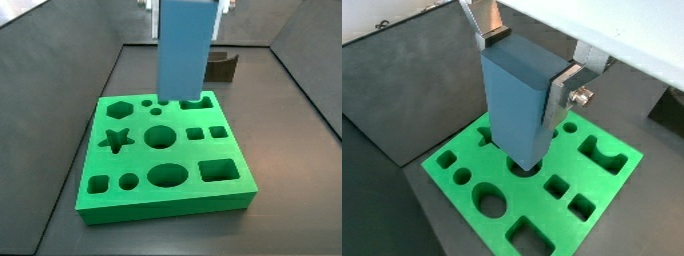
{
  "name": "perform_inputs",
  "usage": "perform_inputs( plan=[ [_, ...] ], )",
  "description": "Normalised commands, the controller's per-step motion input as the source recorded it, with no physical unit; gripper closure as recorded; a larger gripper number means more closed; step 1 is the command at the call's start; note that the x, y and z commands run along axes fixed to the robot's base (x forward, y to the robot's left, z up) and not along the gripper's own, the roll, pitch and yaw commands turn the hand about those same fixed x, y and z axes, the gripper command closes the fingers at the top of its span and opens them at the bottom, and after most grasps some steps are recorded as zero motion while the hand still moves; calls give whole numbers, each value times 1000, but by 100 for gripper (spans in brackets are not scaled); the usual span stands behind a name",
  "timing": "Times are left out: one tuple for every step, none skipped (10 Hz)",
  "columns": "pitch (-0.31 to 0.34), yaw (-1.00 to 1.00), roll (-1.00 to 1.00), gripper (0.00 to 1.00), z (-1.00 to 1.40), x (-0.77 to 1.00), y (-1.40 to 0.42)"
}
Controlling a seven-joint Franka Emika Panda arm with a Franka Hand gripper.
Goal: Pick up the rectangle object. Move up. Place the rectangle object on the fixture. Regrasp the rectangle object. Move to above the board. Insert the rectangle object.
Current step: Insert the rectangle object.
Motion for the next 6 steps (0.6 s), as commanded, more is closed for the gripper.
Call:
perform_inputs(
  plan=[
    [-237,11,0,100,-366,149,-217],
    [-243,37,7,100,-334,163,-191],
    [-210,14,100,100,-309,111,-214],
    [-176,0,223,100,-263,117,-309],
    [-137,0,460,100,-206,186,-397],
    [-137,0,500,100,-29,49,-340]
  ],
)
